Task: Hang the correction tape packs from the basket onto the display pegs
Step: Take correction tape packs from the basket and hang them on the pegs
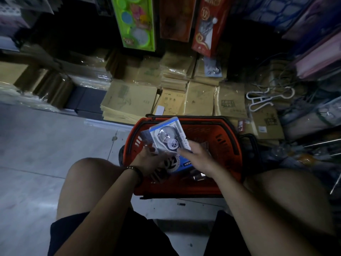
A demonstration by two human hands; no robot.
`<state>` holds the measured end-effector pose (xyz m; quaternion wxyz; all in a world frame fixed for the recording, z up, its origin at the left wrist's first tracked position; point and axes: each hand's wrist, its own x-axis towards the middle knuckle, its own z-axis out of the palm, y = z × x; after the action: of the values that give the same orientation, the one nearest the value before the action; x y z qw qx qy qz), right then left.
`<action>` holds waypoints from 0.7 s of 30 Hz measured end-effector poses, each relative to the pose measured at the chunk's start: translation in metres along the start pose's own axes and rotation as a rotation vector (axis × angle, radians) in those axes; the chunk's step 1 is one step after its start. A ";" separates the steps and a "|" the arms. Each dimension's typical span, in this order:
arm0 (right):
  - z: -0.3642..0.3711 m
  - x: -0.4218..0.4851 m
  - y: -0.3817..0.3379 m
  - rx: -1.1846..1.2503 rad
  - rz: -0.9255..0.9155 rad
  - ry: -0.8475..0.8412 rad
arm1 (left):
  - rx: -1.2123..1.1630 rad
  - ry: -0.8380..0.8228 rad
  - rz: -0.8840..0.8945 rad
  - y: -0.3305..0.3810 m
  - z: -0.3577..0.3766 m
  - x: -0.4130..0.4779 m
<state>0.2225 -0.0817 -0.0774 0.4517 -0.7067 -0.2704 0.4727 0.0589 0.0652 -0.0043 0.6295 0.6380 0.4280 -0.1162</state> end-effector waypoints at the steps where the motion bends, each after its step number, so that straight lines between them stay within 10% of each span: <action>1: 0.003 -0.005 -0.005 -0.010 -0.009 -0.043 | -0.011 0.005 0.012 0.002 0.004 -0.003; 6: 0.005 -0.005 0.013 0.019 0.126 0.135 | -0.032 0.225 0.048 -0.006 0.004 0.003; 10: -0.016 0.004 0.077 -0.494 0.200 0.225 | 0.188 0.387 0.104 -0.015 -0.004 0.015; 21: 0.023 0.016 0.128 -0.784 0.274 0.072 | 0.419 0.235 0.025 -0.020 -0.010 0.036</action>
<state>0.2023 -0.1170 -0.2020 0.0907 -0.8706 -0.3175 0.3647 0.0626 0.0849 -0.0412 0.4306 0.7691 0.4570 -0.1196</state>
